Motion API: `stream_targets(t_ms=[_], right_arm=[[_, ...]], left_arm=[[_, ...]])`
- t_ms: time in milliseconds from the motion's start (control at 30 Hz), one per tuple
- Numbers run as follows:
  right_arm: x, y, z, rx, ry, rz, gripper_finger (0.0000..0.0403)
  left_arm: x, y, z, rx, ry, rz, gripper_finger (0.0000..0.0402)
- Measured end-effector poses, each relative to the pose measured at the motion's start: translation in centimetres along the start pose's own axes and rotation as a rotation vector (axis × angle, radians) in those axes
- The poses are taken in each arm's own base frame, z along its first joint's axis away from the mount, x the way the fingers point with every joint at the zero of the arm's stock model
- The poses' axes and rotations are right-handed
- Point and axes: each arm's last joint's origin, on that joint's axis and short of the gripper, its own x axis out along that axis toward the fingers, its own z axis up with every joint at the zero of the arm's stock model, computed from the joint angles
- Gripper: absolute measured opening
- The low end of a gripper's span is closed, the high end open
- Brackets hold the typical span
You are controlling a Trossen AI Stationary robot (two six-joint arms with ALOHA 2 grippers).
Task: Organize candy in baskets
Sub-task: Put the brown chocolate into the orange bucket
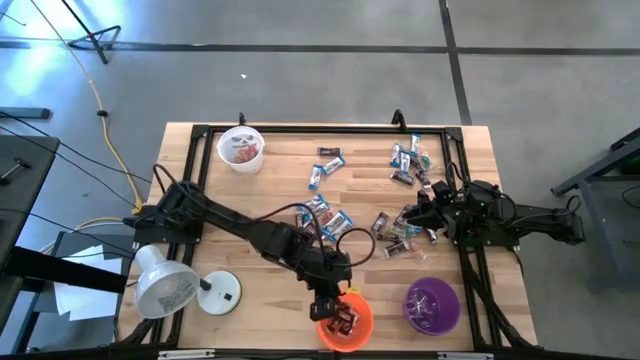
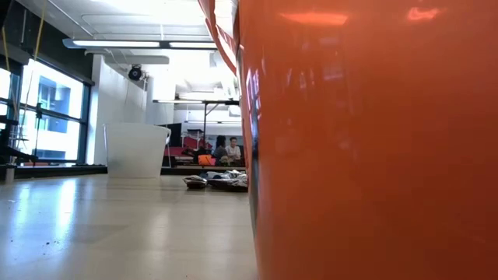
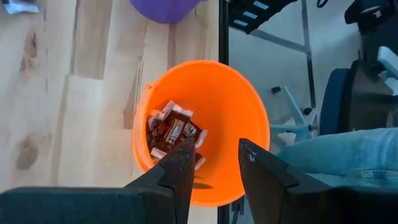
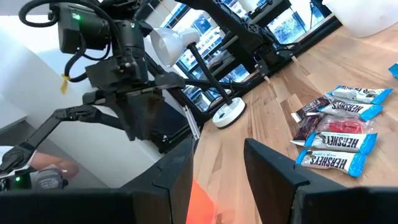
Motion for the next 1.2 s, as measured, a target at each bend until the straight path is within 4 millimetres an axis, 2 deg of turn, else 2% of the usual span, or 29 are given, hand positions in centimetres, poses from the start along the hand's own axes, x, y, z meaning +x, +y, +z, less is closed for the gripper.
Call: stream_targets(t_ms=[267, 933, 1200], right_arm=[[0.0, 0.0, 0.0, 0.0, 0.0, 0.0, 0.0138], [0.0, 0.0, 0.0, 0.0, 0.0, 0.0, 0.0138], [0.0, 0.0, 0.0, 0.0, 0.0, 0.0, 0.0138]], left_arm=[[-1.4, 2.2, 0.2, 0.026, 0.069, 0.084, 0.0112], [-4.8, 11.5, 2.4, 0.059, 0.198, 0.259, 0.0112], [-6.0, 14.4, 3.0, 0.084, 0.224, 0.293, 0.0112]])
